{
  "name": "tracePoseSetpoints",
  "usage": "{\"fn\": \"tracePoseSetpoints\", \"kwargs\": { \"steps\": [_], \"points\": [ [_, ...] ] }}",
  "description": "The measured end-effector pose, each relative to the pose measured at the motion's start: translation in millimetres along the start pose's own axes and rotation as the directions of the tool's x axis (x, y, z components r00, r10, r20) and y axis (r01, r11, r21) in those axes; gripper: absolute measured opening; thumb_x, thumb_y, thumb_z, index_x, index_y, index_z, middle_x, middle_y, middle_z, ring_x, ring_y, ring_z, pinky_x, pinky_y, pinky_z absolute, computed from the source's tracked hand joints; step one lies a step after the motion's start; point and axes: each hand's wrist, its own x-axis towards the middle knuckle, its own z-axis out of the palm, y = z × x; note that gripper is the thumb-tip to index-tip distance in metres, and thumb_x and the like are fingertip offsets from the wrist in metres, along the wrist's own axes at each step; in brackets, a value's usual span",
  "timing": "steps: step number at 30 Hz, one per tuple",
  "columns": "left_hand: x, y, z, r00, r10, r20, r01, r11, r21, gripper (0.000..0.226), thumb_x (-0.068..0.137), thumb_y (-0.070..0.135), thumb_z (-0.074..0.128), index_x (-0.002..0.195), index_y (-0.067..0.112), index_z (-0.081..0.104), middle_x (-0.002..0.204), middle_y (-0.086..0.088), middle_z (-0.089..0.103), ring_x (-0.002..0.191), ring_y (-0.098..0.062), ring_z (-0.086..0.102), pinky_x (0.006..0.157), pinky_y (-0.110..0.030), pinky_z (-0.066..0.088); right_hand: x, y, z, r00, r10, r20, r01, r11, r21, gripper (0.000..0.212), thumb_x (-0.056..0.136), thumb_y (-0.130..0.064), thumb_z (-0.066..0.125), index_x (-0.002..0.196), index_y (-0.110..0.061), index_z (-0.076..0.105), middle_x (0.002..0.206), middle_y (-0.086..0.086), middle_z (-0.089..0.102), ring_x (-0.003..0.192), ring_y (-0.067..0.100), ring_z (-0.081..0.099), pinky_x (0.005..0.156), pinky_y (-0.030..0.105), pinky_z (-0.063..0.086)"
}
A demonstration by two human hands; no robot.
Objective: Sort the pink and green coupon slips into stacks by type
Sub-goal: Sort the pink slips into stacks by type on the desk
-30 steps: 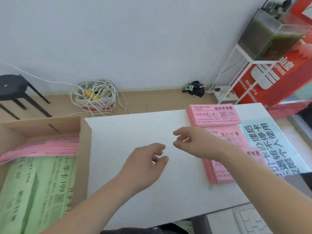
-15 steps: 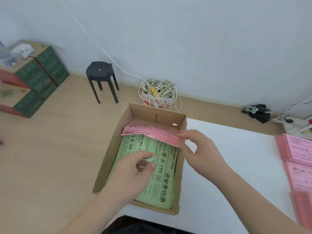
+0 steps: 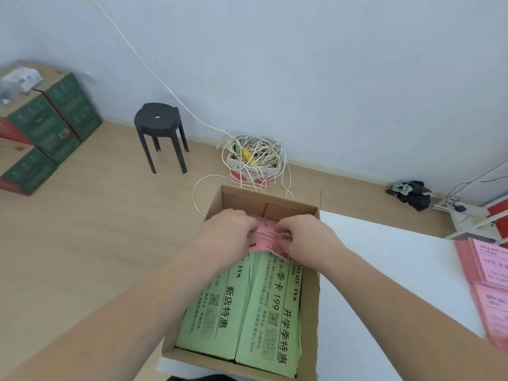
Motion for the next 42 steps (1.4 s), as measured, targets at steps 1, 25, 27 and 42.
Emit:
{"fn": "tracePoseSetpoints", "kwargs": {
  "steps": [1, 25, 27, 42],
  "points": [
    [1.7, -2.2, -1.0, 1.000, 0.011, 0.012, -0.011, 1.000, 0.018, 0.010, 0.095, 0.027, 0.059, 0.102, 0.026, 0.066, 0.101, 0.006, 0.058, 0.105, -0.020, 0.053, 0.085, -0.042, 0.053, 4.0, 1.3, 2.1, 1.000, 0.006, 0.003, -0.006, 1.000, -0.005, 0.034, 0.093, -0.044, 0.067, 0.126, -0.037, 0.065, 0.124, -0.011, 0.068, 0.111, 0.016, 0.064, 0.090, 0.032, 0.053],
    [42.1, -33.2, -22.9, 0.955, 0.269, -0.126, -0.241, 0.950, 0.198, 0.028, 0.105, 0.037, 0.044, 0.103, 0.021, 0.068, 0.099, 0.004, 0.067, 0.097, -0.023, 0.063, 0.085, -0.042, 0.053, 32.2, 0.9, -4.5, 0.996, -0.041, -0.074, 0.031, 0.991, -0.129, 0.022, 0.097, -0.026, 0.043, 0.108, -0.023, 0.062, 0.093, 0.000, 0.067, 0.089, 0.028, 0.064, 0.072, 0.038, 0.055],
    [44.5, -35.8, -20.4, 0.954, 0.270, -0.131, -0.242, 0.950, 0.195, 0.032, 0.105, 0.046, 0.043, 0.106, 0.023, 0.066, 0.103, 0.006, 0.066, 0.101, -0.020, 0.061, 0.088, -0.041, 0.053, 33.8, 0.3, -6.0, 0.994, -0.062, -0.091, 0.044, 0.981, -0.188, 0.021, 0.101, -0.025, 0.042, 0.113, -0.021, 0.058, 0.098, 0.000, 0.065, 0.093, 0.029, 0.064, 0.072, 0.038, 0.053],
    [33.3, -23.4, -26.3, 0.914, 0.208, -0.349, -0.203, 0.978, 0.051, 0.033, 0.096, 0.016, 0.055, 0.128, 0.023, 0.062, 0.114, 0.005, 0.068, 0.107, -0.024, 0.060, 0.090, -0.040, 0.049, 15.0, -13.6, -38.9, 0.945, -0.108, -0.310, 0.053, 0.982, -0.180, 0.016, 0.103, -0.034, 0.040, 0.104, -0.027, 0.055, 0.095, -0.009, 0.063, 0.088, 0.022, 0.061, 0.062, 0.032, 0.043]
  ]
}}
